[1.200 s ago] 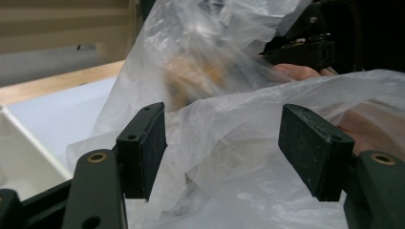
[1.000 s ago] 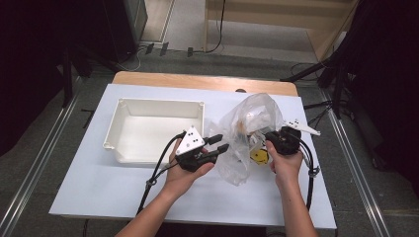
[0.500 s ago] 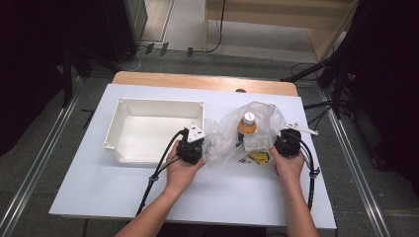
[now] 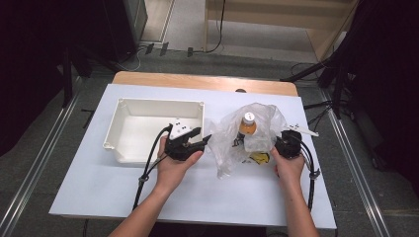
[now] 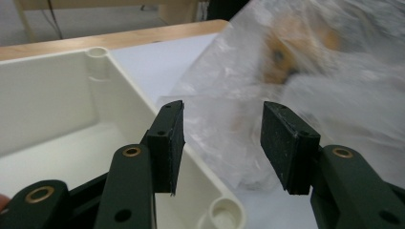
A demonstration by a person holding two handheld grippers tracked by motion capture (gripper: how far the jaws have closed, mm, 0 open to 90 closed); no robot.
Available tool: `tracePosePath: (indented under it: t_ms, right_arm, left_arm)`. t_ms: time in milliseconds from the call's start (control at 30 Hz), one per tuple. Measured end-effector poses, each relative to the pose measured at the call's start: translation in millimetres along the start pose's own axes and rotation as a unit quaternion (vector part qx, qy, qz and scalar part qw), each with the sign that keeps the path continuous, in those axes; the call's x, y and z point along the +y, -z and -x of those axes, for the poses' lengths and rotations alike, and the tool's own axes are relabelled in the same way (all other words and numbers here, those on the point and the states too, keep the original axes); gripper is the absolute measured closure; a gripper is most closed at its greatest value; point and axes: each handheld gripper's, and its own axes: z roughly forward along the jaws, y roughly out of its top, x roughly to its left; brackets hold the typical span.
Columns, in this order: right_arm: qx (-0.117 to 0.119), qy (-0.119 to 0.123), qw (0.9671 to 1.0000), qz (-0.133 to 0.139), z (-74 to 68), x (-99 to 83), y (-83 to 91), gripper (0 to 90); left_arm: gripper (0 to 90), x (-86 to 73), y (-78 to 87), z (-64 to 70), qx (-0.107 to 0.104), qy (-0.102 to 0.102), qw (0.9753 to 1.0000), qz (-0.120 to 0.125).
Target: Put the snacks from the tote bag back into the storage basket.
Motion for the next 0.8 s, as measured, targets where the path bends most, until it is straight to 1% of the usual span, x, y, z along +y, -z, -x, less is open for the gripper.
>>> tracePosePath:
  t_ms: [33,67,133,200,267,300,333,367,400,433,467,500,533,600,633,667,700,733,767,800]
  right_arm:
    - [-0.001,0.001,1.0000,0.000,-0.7,-0.1,0.1,88.5]
    - [-0.001,0.005,1.0000,0.002,-1.1,-0.2,0.2,88.5]
    - [-0.003,0.005,1.0000,0.002,-1.2,-0.2,0.3,88.5]
    - [-0.003,0.005,1.0000,0.003,-1.2,-0.4,0.5,88.5]
    - [-0.001,0.002,1.0000,0.003,-1.7,-0.7,0.1,88.5]
    - [-0.001,0.002,1.0000,0.003,-1.7,-0.7,0.1,88.5]
    - [-0.003,0.005,1.0000,0.002,-1.7,-1.0,-0.3,88.5]
    - [-0.004,0.007,1.0000,0.001,-2.1,-1.5,-0.7,88.5]
    - [-0.004,0.007,1.0000,0.001,-2.4,-1.6,-0.8,88.5]
    - [-0.004,0.007,1.0000,0.001,-2.4,-1.6,-0.8,88.5]
    - [-0.005,0.011,0.9999,0.000,-2.6,-2.1,-0.8,88.5]
    - [-0.005,0.011,0.9999,0.000,-2.6,-2.1,-0.8,88.5]
    - [-0.005,0.010,0.9999,-0.001,-2.8,-2.2,-0.7,88.5]
    - [-0.006,0.013,0.9999,0.000,-2.6,-2.8,-1.3,88.5]
    - [-0.007,0.013,0.9999,0.000,-2.7,-3.2,-1.5,88.5]
    - [-0.007,0.015,0.9999,-0.002,-2.6,-3.8,-2.0,88.5]
    - [-0.007,0.015,0.9999,-0.002,-2.6,-3.8,-2.0,88.5]
    - [-0.008,0.015,0.9998,-0.002,-2.5,-4.3,-2.6,88.5]
    - [-0.008,0.015,0.9998,-0.002,-2.5,-4.3,-2.6,88.5]
    - [-0.007,0.014,0.9999,-0.003,-3.0,-4.5,-3.0,88.5]
  left_arm:
    - [51.8,0.8,1.5,-1.6,0.002,0.001,1.0000,0.002]
    - [54.3,2.0,4.1,-3.8,0.004,0.002,1.0000,0.009]
    - [55.9,2.8,5.6,-4.7,0.001,0.005,0.9999,0.012]
    - [59.2,5.1,9.0,-3.9,-0.011,0.014,0.9996,0.020]
    - [57.7,9.5,13.9,1.3,-0.033,0.021,0.9986,0.036]
    - [55.6,9.5,13.9,1.3,-0.033,0.021,0.9986,0.036]
    - [55.6,12.5,15.9,5.5,-0.042,0.021,0.9979,0.044]
    - [50.8,17.3,18.8,11.9,-0.055,0.019,0.9968,0.054]
    - [49.5,19.8,20.2,14.6,-0.063,0.018,0.9962,0.058]
    - [47.7,19.8,20.2,14.6,-0.063,0.018,0.9962,0.058]
    - [44.8,24.0,21.6,19.3,-0.068,0.017,0.9956,0.062]
    - [42.9,24.0,21.6,19.3,-0.068,0.017,0.9956,0.062]
    - [42.9,26.9,22.2,22.1,-0.072,0.017,0.9952,0.064]
    - [38.6,30.7,23.4,27.2,-0.079,0.012,0.9943,0.070]
    - [35.7,31.6,23.6,29.0,-0.083,0.011,0.9938,0.072]
    - [29.8,32.6,24.2,33.2,-0.095,0.007,0.9928,0.072]
    - [26.2,32.6,24.2,33.2,-0.095,0.007,0.9928,0.072]
    - [23.1,30.7,23.0,40.3,-0.103,-0.007,0.9923,0.068]
    - [20.2,30.7,23.0,40.3,-0.103,-0.007,0.9923,0.068]
    - [16.6,25.7,15.1,49.0,-0.102,-0.032,0.9933,0.044]
